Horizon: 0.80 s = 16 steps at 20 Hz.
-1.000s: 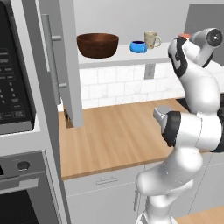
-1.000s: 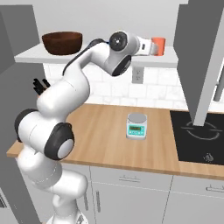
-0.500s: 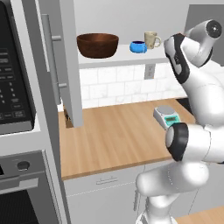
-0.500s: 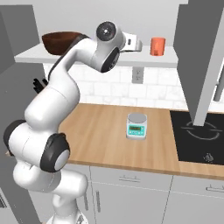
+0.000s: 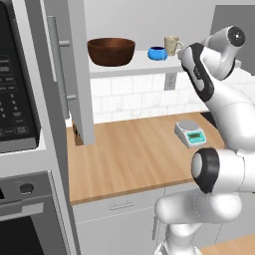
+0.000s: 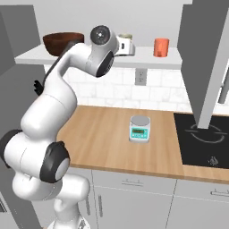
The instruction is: Gather all objects into one cabinet and sort the glasses and bowls to opposite sides.
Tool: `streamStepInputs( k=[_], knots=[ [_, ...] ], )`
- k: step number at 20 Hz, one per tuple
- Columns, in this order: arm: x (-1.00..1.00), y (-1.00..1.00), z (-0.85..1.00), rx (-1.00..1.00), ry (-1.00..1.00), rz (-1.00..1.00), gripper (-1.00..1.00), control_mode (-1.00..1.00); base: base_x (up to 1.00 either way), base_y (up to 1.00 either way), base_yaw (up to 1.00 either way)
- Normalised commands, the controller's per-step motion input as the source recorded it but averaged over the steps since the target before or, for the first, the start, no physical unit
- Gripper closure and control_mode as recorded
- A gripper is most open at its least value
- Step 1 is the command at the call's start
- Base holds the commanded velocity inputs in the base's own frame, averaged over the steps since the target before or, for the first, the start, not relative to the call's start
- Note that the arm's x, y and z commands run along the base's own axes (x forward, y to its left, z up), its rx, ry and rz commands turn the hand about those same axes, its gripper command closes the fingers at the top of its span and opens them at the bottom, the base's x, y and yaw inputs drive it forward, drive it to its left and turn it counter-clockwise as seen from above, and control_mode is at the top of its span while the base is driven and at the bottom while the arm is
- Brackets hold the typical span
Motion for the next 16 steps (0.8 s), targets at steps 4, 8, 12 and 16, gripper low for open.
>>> streamStepInputs(
  k=[4, 8, 12, 16],
  knots=[
    [0.0, 0.05, -0.19, 0.0, 0.04, 0.04, -1.0, -1.0, 0.0, 0.0, 0.0],
    [0.03, 0.12, -0.15, 0.0, 0.07, 0.05, -1.0, -1.0, 0.0, 0.0, 0.0],
    [0.23, 0.02, -0.01, 0.0, 0.02, 0.05, -1.0, -1.0, 0.0, 0.0, 0.0],
    [0.36, 0.05, 0.0, 0.0, 0.0, 0.03, -1.0, -1.0, 0.0, 0.0, 0.0]
  ],
)
